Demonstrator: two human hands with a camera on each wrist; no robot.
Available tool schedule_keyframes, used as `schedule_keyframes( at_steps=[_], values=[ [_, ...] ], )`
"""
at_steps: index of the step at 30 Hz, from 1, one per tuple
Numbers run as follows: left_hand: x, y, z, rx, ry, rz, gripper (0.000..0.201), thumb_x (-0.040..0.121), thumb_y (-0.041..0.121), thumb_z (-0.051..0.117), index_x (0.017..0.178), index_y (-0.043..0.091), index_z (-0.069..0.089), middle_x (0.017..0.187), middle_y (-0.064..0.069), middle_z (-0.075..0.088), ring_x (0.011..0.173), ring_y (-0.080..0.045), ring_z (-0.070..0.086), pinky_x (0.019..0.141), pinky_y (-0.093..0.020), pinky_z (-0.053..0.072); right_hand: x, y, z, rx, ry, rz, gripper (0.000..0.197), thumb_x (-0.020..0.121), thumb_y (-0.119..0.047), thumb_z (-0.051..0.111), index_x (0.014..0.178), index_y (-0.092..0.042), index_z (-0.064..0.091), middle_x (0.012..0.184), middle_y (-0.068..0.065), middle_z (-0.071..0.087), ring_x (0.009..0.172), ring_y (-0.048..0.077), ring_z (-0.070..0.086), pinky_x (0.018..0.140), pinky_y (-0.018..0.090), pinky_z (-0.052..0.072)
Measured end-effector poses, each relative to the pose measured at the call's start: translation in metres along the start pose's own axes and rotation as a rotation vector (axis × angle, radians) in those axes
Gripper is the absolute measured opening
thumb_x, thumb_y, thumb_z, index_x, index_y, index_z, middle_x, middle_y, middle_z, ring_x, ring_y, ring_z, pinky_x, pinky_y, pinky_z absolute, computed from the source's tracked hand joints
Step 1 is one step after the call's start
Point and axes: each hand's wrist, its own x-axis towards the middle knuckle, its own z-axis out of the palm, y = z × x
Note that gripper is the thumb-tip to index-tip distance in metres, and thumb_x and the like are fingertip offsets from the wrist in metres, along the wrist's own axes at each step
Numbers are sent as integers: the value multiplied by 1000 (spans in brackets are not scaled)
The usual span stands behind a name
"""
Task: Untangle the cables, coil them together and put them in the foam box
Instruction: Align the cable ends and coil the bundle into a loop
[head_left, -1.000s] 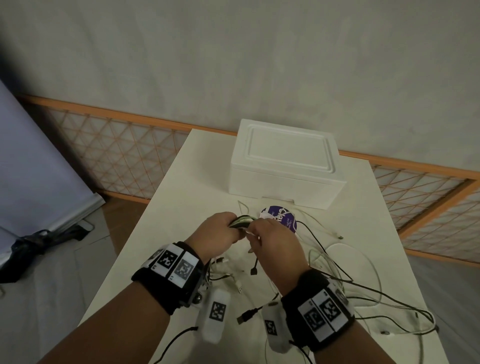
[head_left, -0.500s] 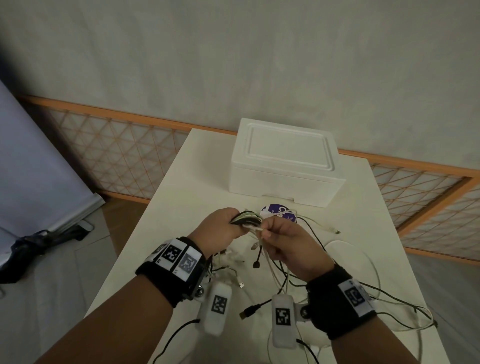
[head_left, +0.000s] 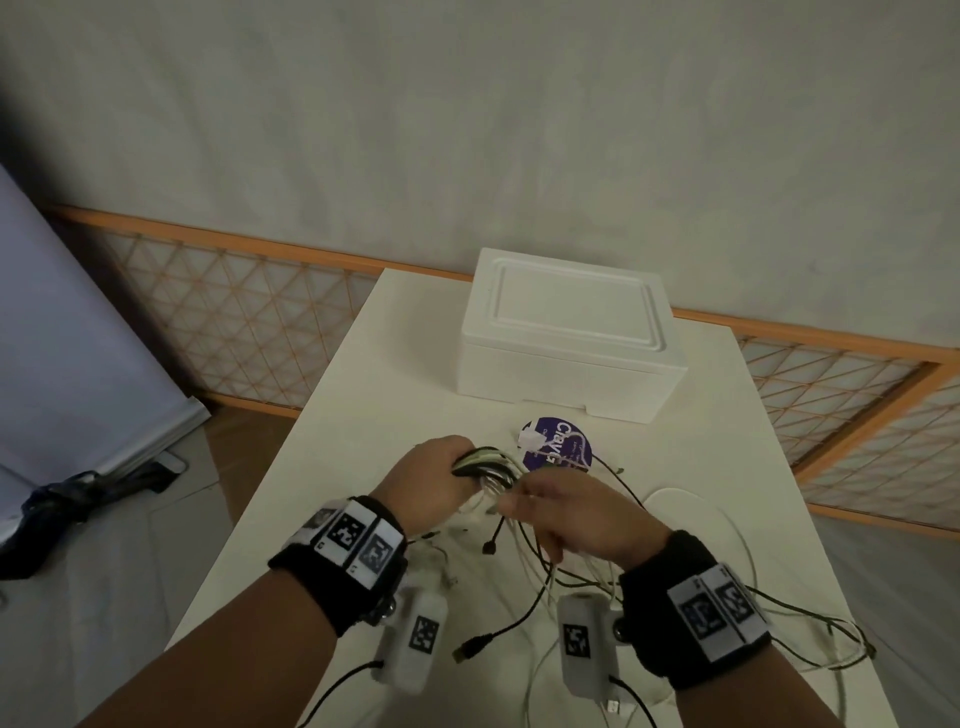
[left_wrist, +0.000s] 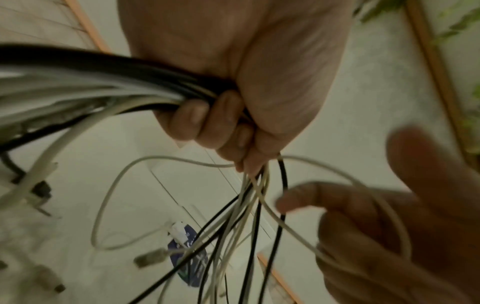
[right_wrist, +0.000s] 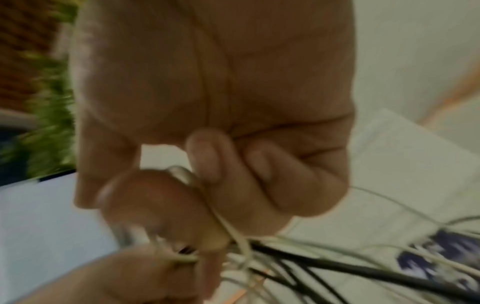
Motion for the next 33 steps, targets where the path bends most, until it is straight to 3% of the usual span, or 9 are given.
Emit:
schedule_keyframes(
  at_steps=[2,7,14,17,19,23,26,30,33],
  values=[
    [-4,6,8,10,-11,76,13,83,11,55,76,22,55,73,2,60,69,-15,55,61,-30,39,7,-6,4,-287,-39,8,35,93,-43,52,81,-12,63,57,-3,67,53,3,54,59,20,42],
    [1,3,7,27,31,98,18,87,13,55,73,23,50,67,5,54,66,-16,52,57,-25,34,1,-10,-3,-206,36,-107,19,94,-15,54,89,-10,72,84,-2,75,54,-6,53,53,8,35],
    [14,-17,-15,52,-41,-53,27,93,25,57,69,24,47,70,7,48,63,-6,46,56,-21,31,-19,24,-34,1142,597,-215,20,77,-10,70,64,-16,56,60,-2,40,47,6,31,41,16,27],
    [16,-9,-15,10,-26,-39,25,93,23,58,69,22,49,69,5,49,62,-9,47,57,-24,33,-10,36,-28,564,899,79,42,81,-16,70,54,-18,38,53,-2,28,48,13,21,43,23,20],
    [16,-7,-15,0,-23,-32,25,92,21,58,69,21,50,68,5,49,60,-9,46,56,-25,34,-8,43,-27,367,933,166,46,85,-32,67,57,-15,36,51,-2,23,52,16,20,48,25,20],
    [17,-10,-14,41,-14,-19,25,92,22,59,69,24,50,70,7,50,62,-6,49,55,-19,33,-8,61,-34,1186,761,154,48,96,-45,43,55,-21,36,49,-4,21,44,12,14,46,22,11],
    [17,-13,-12,34,-8,-39,25,91,21,60,69,27,51,71,9,52,63,-4,49,55,-18,34,-4,66,-29,1349,688,257,58,92,-61,36,51,-19,30,48,-2,27,38,11,17,44,18,16],
    [12,-11,-7,83,16,-2,18,92,21,58,75,27,55,74,11,54,68,-2,51,57,-15,34,-3,51,-22,410,718,358,32,84,-43,65,84,-13,58,83,6,60,60,13,49,53,25,37],
    [8,-11,-4,100,37,11,16,93,22,54,81,13,60,77,-1,60,74,-17,57,64,-26,40,-6,41,-18,-336,645,342,100,67,-30,79,146,-14,21,142,10,37,124,27,43,99,38,40]
  ],
)
